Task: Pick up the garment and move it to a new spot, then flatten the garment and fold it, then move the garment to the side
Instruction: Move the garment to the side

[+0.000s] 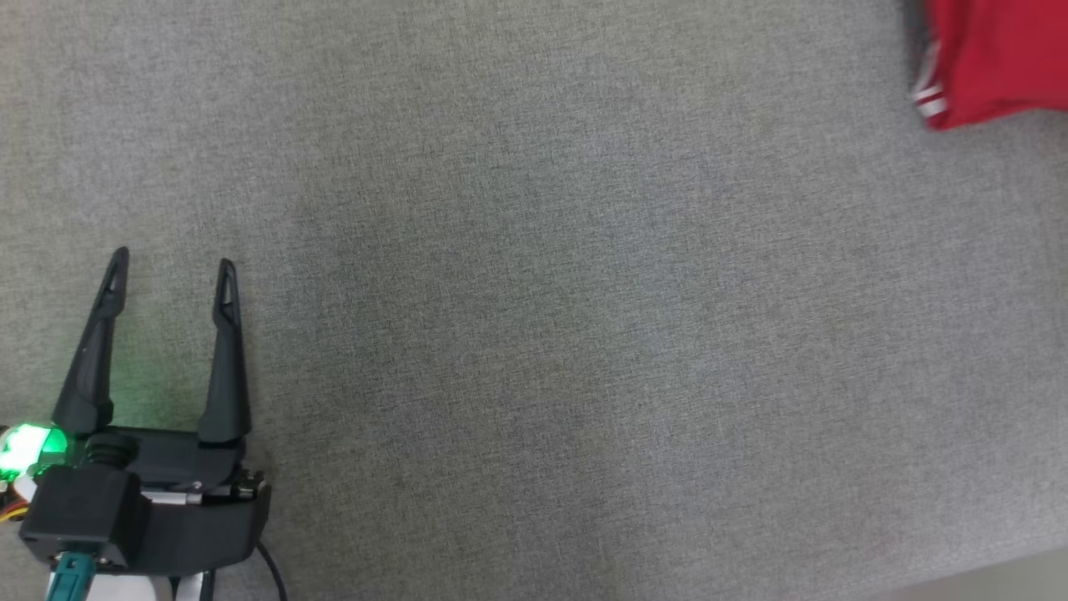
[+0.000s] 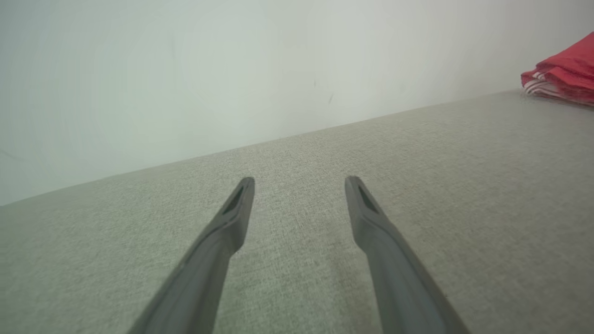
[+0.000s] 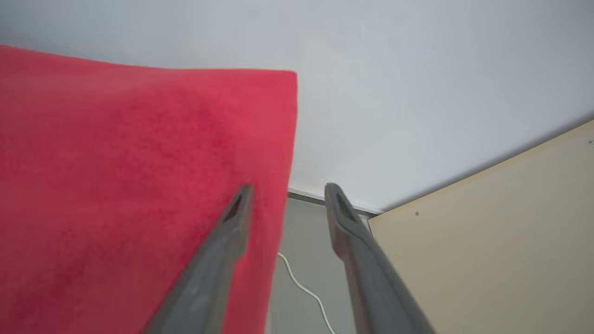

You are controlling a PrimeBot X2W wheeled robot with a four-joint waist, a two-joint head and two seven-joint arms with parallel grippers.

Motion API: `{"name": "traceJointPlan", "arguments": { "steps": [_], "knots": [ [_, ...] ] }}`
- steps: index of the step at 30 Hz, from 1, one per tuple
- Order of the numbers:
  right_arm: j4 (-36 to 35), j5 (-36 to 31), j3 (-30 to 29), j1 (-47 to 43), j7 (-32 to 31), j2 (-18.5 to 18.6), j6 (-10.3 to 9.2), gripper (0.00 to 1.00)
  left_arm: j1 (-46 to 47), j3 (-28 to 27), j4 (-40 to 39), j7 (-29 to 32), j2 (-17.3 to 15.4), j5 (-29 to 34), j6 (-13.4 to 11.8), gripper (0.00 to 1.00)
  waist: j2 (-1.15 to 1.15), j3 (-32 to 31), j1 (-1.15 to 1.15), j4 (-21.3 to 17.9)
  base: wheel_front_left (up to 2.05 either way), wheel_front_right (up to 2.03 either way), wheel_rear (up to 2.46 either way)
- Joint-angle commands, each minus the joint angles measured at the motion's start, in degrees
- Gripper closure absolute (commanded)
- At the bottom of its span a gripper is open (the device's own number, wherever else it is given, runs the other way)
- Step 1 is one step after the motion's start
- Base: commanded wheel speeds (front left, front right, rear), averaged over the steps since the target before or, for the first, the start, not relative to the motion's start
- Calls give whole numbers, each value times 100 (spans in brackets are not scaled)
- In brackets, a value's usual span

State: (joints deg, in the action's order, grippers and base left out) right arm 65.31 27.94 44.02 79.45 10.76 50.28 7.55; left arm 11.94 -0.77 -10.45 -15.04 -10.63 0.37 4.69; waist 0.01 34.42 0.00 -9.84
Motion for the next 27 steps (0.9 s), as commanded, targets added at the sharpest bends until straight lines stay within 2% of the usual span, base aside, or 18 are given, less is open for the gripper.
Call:
{"name": "traceJointPlan", "arguments": {
  "steps": [1, 6, 11, 16, 17, 20, 27],
  "knots": [
    [72, -118, -12, 97, 85, -66, -13, 0, -47, -32, -5, -18, -25, -31, -23, 0, -1, -45, 0, -10, 0, 0, 0],
    [200, -296, -106, 159, 288, -260, -13, 0, -162, -91, 130, -18, 10, -146, -88, 0, -1, -327, 0, -22, 0, 0, 0],
    [-250, -87, -481, -178, 438, -557, -13, 0, -440, -276, 361, -18, 77, -317, -171, 0, -1, -954, 0, 1, 0, 0, 0],
    [-1446, 26, -1124, -964, 441, -665, -14, 0, -765, -432, 514, -18, 149, -483, -195, 0, -1, -1528, 0, 81, 0, 0, 0],
    [-1446, 26, -1124, -964, 441, -665, -14, 0, -765, -432, 514, -18, 149, -483, -195, 0, -1, -1528, 0, 81, 0, 0, 0],
    [-2108, -62, -1621, -1627, 443, -810, -13, 0, -958, -476, 617, -18, 187, -545, -172, 0, -1, -1851, 0, 126, 0, 0, 0],
    [-3221, -427, -2830, -3277, 444, -1457, -13, 0, -1198, -478, 904, -18, 279, -606, -93, 0, -1, -2426, 0, 340, 0, 0, 0]
  ]
}}
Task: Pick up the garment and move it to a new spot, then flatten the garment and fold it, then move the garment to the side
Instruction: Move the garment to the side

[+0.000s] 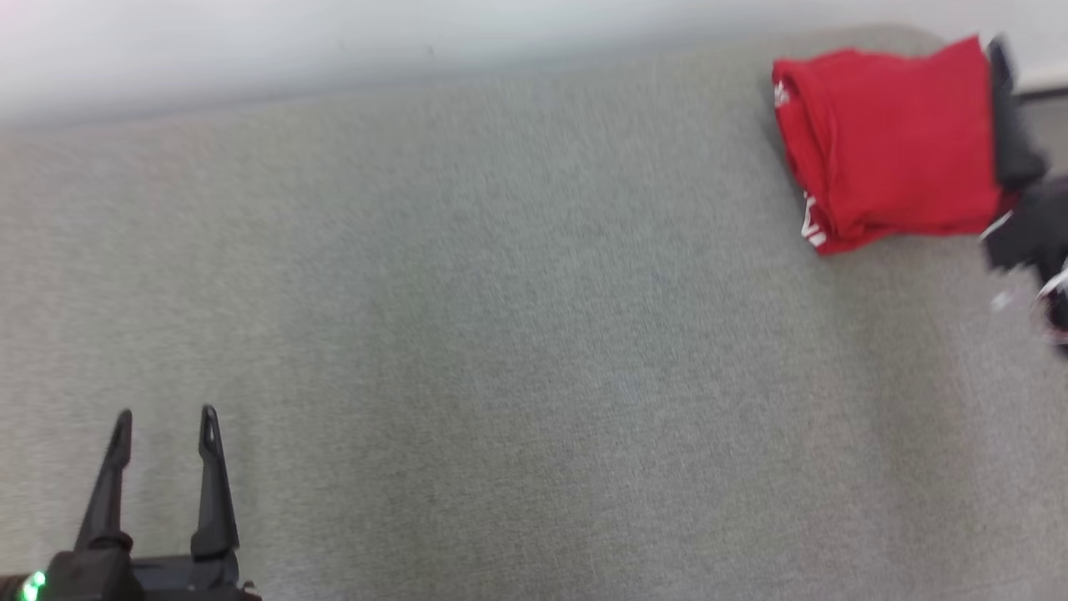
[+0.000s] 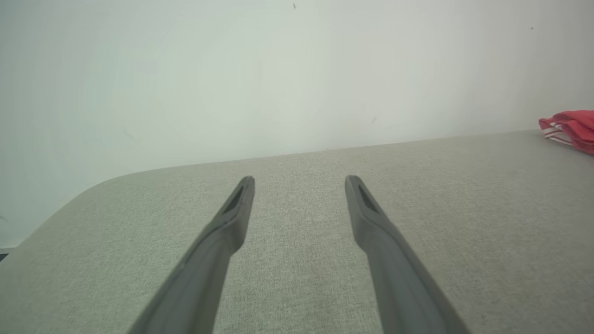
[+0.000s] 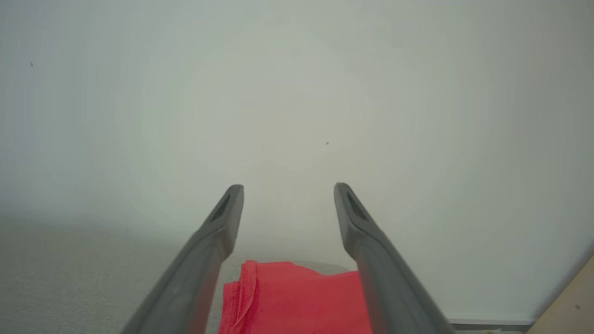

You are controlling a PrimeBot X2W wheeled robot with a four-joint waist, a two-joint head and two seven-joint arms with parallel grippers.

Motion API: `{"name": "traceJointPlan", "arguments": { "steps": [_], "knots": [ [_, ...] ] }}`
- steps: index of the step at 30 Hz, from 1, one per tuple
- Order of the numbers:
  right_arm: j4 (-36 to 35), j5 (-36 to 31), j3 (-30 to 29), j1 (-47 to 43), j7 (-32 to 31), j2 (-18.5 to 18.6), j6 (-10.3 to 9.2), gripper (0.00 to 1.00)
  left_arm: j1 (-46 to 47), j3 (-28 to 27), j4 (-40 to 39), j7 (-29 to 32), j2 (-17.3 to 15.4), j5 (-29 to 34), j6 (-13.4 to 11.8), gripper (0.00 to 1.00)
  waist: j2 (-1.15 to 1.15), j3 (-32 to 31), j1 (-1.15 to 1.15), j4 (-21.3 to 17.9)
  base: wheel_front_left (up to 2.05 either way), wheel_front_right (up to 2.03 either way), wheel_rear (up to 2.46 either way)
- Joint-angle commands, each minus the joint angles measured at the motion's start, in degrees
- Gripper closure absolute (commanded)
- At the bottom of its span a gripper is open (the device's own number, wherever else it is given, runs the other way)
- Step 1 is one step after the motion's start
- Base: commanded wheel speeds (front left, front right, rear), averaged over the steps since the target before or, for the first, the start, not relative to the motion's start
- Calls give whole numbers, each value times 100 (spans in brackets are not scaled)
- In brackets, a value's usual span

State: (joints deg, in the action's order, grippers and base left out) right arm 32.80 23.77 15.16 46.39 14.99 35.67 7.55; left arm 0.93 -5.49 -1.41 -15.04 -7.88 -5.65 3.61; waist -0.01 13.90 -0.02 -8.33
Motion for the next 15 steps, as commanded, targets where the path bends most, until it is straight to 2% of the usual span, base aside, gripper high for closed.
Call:
{"name": "traceJointPlan", "arguments": {
  "steps": [1, 10, 15],
  "knots": [
    [-97, -71, -84, -174, 22, -124, -13, 0, -115, -1, 52, -18, 2, -3, 35, 0, 1, -441, 2, 212, 0, 0, 0],
    [-829, -561, -903, -1789, 22, -1166, -13, 0, -358, -37, 518, -18, 116, -77, 77, 0, 1, -1051, 2, 329, 0, 0, 0],
    [-970, -657, -1212, -2549, 22, -1458, -13, 0, -494, -44, 693, -18, 142, -72, 76, 0, 1, -1282, 2, 431, 0, 0, 0]
  ]
}}
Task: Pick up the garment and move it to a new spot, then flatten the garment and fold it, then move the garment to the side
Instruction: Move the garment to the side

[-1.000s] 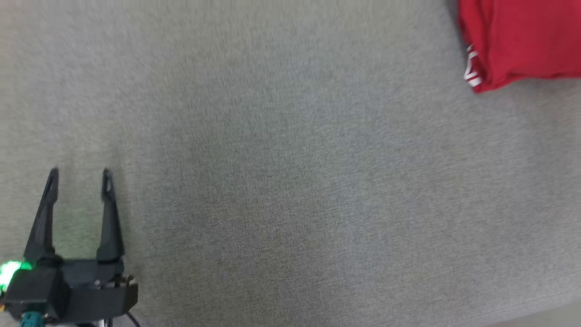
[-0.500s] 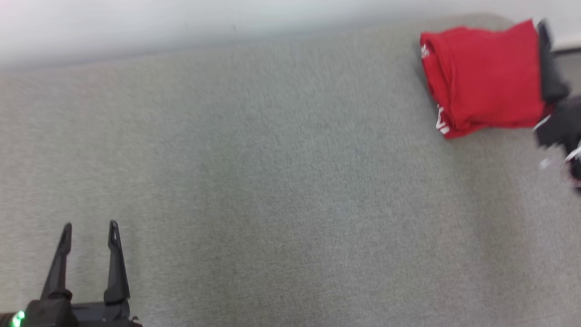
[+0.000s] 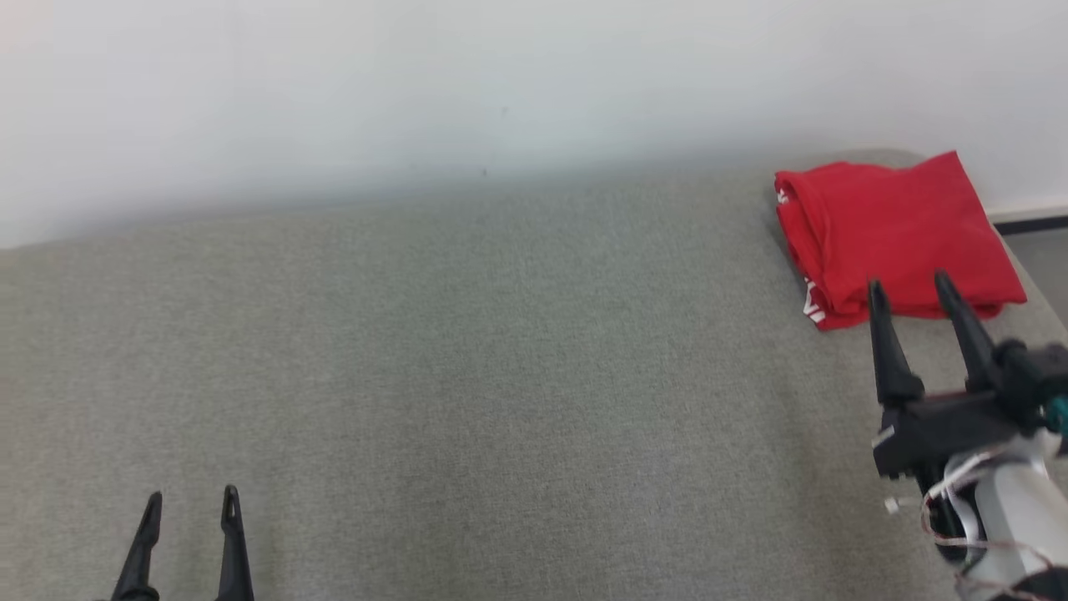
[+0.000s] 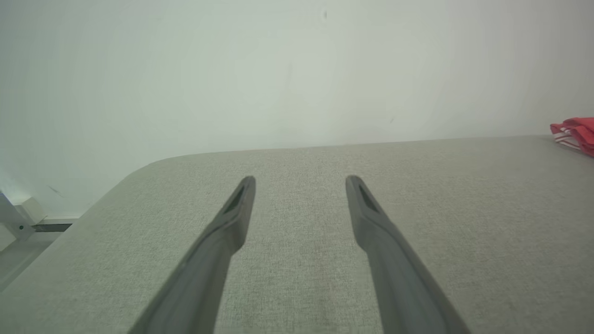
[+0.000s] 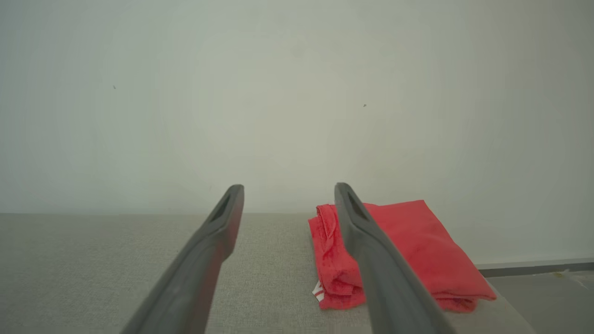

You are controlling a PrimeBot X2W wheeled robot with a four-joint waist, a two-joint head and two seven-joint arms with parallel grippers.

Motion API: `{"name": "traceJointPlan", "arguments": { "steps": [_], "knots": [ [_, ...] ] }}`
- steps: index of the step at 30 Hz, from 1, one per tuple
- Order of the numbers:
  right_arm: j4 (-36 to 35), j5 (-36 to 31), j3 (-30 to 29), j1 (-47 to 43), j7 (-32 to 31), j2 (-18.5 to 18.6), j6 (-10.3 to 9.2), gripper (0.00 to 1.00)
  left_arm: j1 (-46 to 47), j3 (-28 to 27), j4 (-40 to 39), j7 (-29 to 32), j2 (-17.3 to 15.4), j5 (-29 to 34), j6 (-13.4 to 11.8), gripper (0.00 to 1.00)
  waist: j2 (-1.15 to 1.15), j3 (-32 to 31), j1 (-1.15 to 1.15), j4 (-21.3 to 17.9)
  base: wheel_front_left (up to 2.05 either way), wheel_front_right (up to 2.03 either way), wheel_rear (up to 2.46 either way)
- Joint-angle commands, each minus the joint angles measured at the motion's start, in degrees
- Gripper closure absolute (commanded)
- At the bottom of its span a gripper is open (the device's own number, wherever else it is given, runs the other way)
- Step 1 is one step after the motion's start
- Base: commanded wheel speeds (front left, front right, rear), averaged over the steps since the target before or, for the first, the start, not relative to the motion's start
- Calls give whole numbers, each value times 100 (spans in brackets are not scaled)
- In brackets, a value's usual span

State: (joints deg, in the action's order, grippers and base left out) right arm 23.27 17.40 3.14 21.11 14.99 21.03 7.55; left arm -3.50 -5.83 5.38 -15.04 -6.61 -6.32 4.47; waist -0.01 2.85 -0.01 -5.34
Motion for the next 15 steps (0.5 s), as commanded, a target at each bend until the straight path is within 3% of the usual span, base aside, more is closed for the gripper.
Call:
{"name": "traceJointPlan", "arguments": {
  "steps": [1, 15],
  "knots": [
    [-36, -38, -56, -158, 22, -46, -13, 0, -69, -8, 37, -18, 13, 8, -5, 0, 1, -210, 1, 159, 0, 0, 0],
    [-386, -289, -318, -1267, 22, -744, -13, 0, -269, -131, 225, -18, 38, -40, -14, 0, 1, -426, 1, 263, 0, 0, 0]
  ]
}}
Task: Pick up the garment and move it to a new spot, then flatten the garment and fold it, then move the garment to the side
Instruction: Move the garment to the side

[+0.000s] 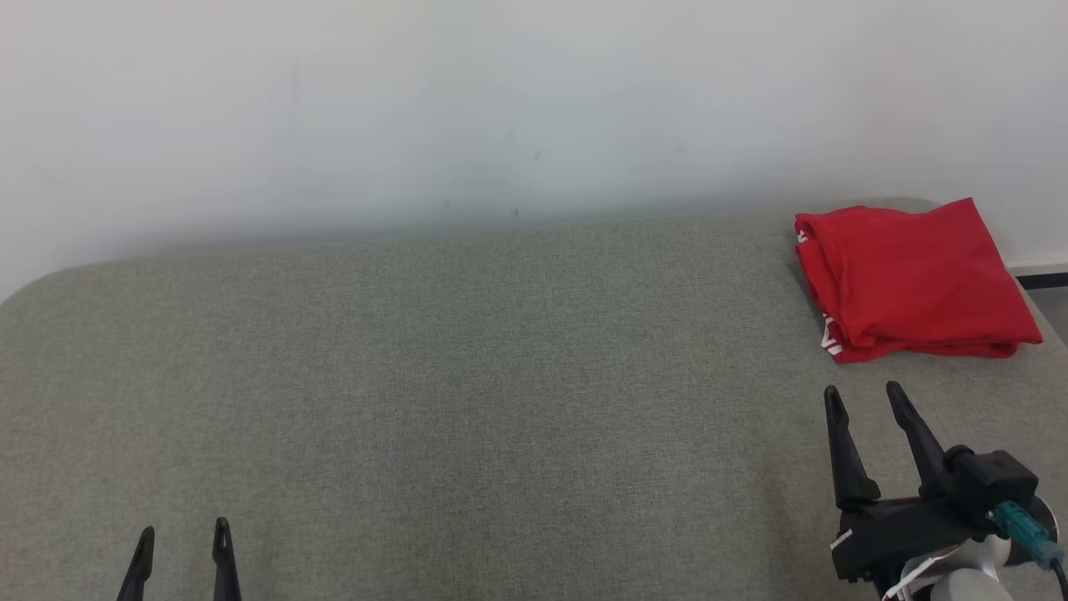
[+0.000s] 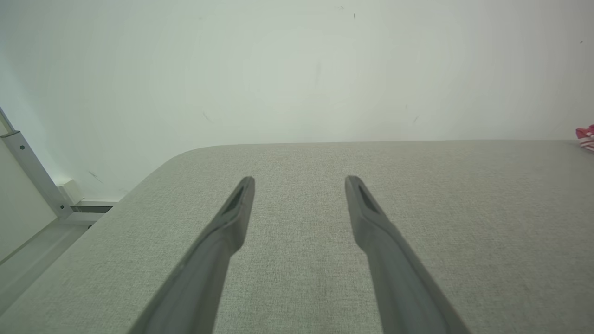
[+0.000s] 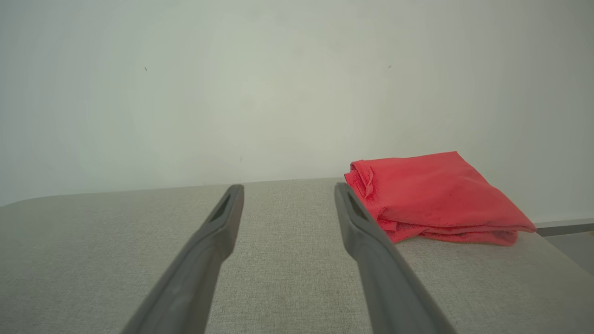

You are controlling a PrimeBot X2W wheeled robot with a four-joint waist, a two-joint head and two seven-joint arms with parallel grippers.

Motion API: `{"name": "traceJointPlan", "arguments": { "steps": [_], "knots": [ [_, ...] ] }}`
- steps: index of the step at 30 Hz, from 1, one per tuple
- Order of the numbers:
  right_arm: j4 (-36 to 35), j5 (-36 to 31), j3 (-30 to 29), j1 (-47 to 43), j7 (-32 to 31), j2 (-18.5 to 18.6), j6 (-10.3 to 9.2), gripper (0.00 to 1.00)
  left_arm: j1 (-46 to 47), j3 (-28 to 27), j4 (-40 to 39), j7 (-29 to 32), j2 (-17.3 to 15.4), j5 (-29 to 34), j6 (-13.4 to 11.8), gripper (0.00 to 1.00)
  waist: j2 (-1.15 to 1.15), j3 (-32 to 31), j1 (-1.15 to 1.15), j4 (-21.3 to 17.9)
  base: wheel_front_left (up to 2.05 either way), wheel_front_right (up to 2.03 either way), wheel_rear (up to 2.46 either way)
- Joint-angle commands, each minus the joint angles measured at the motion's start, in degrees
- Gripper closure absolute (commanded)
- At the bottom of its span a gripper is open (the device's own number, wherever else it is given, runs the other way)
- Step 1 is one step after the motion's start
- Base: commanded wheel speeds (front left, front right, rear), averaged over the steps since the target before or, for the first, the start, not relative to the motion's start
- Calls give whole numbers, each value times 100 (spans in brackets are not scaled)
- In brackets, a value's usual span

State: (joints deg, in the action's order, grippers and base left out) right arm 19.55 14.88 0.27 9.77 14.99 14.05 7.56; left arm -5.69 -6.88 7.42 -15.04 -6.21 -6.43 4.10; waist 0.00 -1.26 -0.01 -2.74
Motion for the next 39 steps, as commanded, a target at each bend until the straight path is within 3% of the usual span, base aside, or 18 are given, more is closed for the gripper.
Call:
{"name": "traceJointPlan", "arguments": {
  "steps": [1, 20, 39],
  "knots": [
    [-27, -50, -58, -181, 22, -84, -14, 0, -51, -35, 34, -18, -4, -34, 29, 0, 0, -24, 1, 8, 0, 0, 0],
    [-574, 8, 86, -911, 22, -503, -14, 0, -137, -173, 66, -18, 24, -7, 9, 0, 0, -149, 1, -24, 0, 0, 0],
    [-609, -93, 180, -1080, 23, -562, -14, 0, -255, -198, 90, -18, -6, 15, 70, 0, 0, -246, 1, -16, 0, 0, 0]
  ]
}}
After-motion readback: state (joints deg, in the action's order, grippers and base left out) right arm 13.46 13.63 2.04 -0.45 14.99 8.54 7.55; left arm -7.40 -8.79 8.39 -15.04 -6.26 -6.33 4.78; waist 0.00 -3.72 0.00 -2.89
